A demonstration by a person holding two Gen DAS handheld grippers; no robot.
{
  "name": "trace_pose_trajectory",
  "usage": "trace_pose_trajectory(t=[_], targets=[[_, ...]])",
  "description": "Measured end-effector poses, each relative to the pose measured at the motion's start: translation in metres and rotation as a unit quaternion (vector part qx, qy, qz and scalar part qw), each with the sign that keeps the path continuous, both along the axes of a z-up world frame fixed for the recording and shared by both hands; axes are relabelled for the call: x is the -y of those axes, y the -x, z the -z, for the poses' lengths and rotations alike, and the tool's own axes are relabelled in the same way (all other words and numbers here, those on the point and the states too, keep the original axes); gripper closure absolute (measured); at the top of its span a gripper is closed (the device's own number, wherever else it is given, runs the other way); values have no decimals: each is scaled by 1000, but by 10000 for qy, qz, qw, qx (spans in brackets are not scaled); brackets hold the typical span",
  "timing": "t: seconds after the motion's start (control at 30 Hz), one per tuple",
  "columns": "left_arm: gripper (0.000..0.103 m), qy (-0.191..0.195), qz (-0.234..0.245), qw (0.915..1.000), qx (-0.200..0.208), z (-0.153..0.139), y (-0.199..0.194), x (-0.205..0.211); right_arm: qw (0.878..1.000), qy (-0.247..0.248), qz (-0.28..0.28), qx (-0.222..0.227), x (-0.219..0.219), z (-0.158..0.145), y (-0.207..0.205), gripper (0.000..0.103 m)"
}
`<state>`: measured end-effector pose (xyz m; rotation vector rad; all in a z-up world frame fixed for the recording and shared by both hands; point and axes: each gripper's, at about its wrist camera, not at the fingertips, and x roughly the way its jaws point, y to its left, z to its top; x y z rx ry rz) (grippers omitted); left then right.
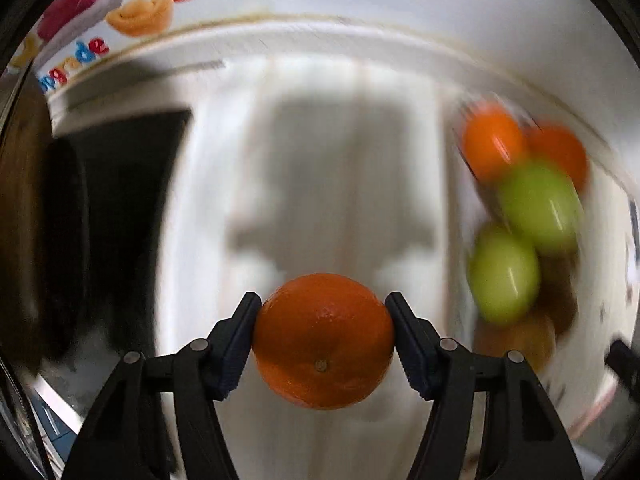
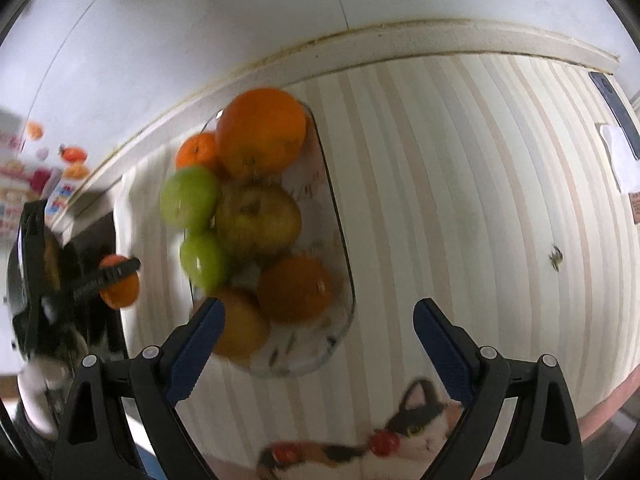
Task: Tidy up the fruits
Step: 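Grasp the loose orange beside the plate with the left tool while the right tool grasps a cherry tomato, then place the orange and the cherry tomato on the plate and open both tools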
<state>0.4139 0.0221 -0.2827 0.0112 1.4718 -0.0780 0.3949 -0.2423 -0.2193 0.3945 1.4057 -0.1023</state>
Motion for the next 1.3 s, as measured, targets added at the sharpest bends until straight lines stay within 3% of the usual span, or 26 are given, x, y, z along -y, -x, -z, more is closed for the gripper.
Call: trace_pose_trajectory(t=[0.07,0.13,0.27,0.33,0.47,0.6,0.77,0.87,1.13,1.3], targets=[[41,14,159,9998,-118,5,37,12,9999,68,-141,-71,1,1,21,10],[41,24,297,9992,-268,14,65,22,9996,65,-200,-163,4,6,44,25],[41,-2,521,9969,-598,38,118,39,9979,-100,-321,-552,4,31,87,44],[41,-20,525,9961,-707,46,131,43,9968,-139,-341,-709,1,44,103,48],[41,-111,485,9975,-510,47,142,52,9953,-281,-377,-846,-2,65,117,53],[41,-170,443,9979,-437,43,152,64,9953,-157,-525,-797,-6,78,116,71],[41,-89,376,9982,-468,44,149,70,9959,-124,-614,-646,-8,81,120,74],[41,39,320,9990,-311,27,143,70,9968,-240,-532,-547,-5,73,122,74],[41,790,161,9963,313,-53,75,82,9976,-589,-346,97,9,23,92,74],[41,1155,179,9919,499,-71,6,88,9954,-786,-207,509,17,-2,51,74]])
